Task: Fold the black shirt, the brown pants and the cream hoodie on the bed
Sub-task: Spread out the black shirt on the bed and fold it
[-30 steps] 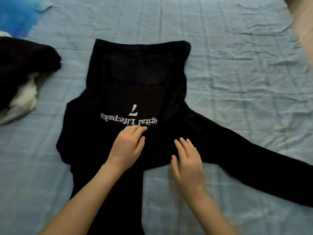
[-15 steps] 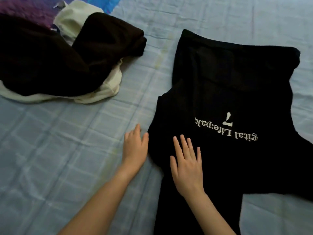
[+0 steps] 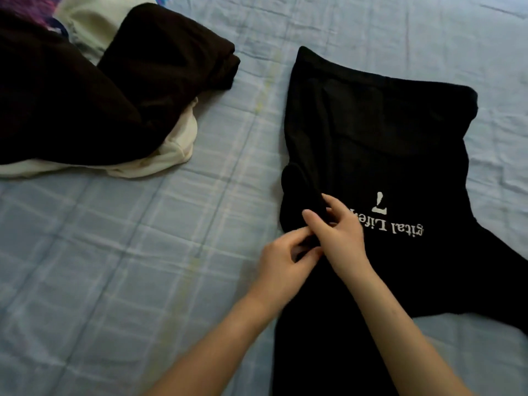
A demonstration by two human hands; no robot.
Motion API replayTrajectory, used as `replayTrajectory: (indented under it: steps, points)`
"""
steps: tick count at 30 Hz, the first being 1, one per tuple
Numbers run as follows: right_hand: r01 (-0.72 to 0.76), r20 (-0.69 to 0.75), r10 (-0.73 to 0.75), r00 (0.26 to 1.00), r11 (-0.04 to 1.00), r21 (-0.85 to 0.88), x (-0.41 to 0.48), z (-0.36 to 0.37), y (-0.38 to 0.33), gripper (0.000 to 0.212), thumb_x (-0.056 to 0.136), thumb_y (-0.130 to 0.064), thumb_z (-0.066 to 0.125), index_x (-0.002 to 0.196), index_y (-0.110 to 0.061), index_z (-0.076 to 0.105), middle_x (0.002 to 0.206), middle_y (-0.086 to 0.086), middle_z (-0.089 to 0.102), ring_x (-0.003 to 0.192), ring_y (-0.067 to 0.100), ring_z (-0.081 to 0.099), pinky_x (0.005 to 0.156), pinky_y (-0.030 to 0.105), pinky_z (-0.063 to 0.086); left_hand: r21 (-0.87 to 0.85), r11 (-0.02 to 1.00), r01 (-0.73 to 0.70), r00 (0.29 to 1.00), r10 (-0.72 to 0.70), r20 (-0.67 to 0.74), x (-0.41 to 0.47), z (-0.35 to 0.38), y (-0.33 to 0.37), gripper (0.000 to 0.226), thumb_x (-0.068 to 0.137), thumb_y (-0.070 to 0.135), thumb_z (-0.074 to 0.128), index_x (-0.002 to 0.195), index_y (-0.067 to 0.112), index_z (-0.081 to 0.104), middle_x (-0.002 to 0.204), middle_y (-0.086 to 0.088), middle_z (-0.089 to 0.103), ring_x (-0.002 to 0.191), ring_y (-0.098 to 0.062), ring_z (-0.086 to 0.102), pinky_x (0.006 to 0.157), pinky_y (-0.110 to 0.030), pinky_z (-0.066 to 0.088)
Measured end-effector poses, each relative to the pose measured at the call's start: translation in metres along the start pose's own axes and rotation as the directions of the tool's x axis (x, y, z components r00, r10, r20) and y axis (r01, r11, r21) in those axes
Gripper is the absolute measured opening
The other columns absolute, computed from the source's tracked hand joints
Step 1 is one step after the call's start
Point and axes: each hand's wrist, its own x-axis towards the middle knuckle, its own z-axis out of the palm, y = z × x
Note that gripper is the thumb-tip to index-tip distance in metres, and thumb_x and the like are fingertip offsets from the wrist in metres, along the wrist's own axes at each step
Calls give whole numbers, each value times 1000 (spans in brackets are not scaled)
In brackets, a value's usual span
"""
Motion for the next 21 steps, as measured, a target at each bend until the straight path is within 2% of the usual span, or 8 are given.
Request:
replayTrajectory:
  steps: [2, 5, 7, 10, 12, 15, 18, 21]
  points:
    - [9, -101, -8, 995, 1000, 1, 10, -20, 0, 25, 88, -8, 67, 95, -32, 68, 89, -5, 73, 84, 3, 69, 73, 12, 51, 7, 1000, -14, 1000, 14, 19, 2, -3, -1, 35, 87, 5, 63, 120, 14, 67, 118, 5, 69, 111, -4, 63, 100, -23, 46]
    - [-51, -169, 63, 984, 996, 75, 19, -61, 15, 26, 89, -10, 68, 88, -37, 69, 82, -12, 74, 80, -1, 70, 71, 14, 52, 146, 989, -14, 986, 37, -160, 16, -20, -17, 31, 88, -3, 61, 113, 12, 70, 112, 2, 70, 105, -12, 65, 96, -24, 48]
    - [-55, -170, 57, 984, 998, 18, 22, -80, 30, 22, 90, -14, 68, 100, -34, 70, 88, -11, 74, 83, -3, 69, 72, 11, 51, 145, 987, 73, 978, -42, -203, 31, -23, -26, 30, 89, -3, 61, 116, 9, 67, 114, -4, 69, 101, -15, 65, 90, -16, 49]
    - [-5, -179, -51, 983, 955, -298, 22, -92, 52, 38, 91, -7, 65, 126, -19, 61, 110, 1, 69, 99, 6, 67, 83, 13, 49, 73, 972, 223, 964, -209, -166, 55, -4, -35, 38, 91, 7, 63, 129, 5, 57, 124, -1, 62, 107, -10, 59, 81, 0, 41]
    - [110, -130, -193, 973, 874, -473, 18, -87, 57, 59, 90, 5, 58, 145, -13, 45, 137, 7, 54, 123, 16, 55, 103, 29, 46, 32, 969, 244, 964, -238, -121, 66, 15, -35, 41, 92, 8, 63, 132, 4, 55, 126, -3, 61, 112, -11, 58, 84, -2, 40]
    - [462, 63, -521, 851, 687, -561, 15, -71, 58, 58, 90, 2, 51, 147, -10, 43, 151, 8, 42, 143, 20, 35, 118, 37, 30, -10, 981, 191, 978, -192, -85, 68, 40, -30, 39, 89, 4, 66, 128, 6, 60, 120, -4, 66, 105, -9, 62, 90, -9, 45]
    - [414, 210, -359, 910, 739, -531, 17, -65, 71, 59, 100, -27, 47, 155, -24, 26, 161, -4, 26, 151, 11, 14, 123, 37, 16, -12, 983, 185, 968, -185, -169, 67, 50, -24, 33, 83, 3, 72, 116, 9, 68, 104, 4, 69, 89, -1, 66, 88, -15, 51]
    - [360, 265, -248, 932, 728, -583, 22, -74, 95, 69, 99, -22, 50, 157, -30, 14, 163, -6, 19, 151, 12, 11, 121, 41, 20, 15, 986, 165, 948, -154, -278, 66, 55, -11, 17, 78, 3, 77, 91, 13, 74, 86, 3, 74, 71, 3, 67, 76, -14, 54]
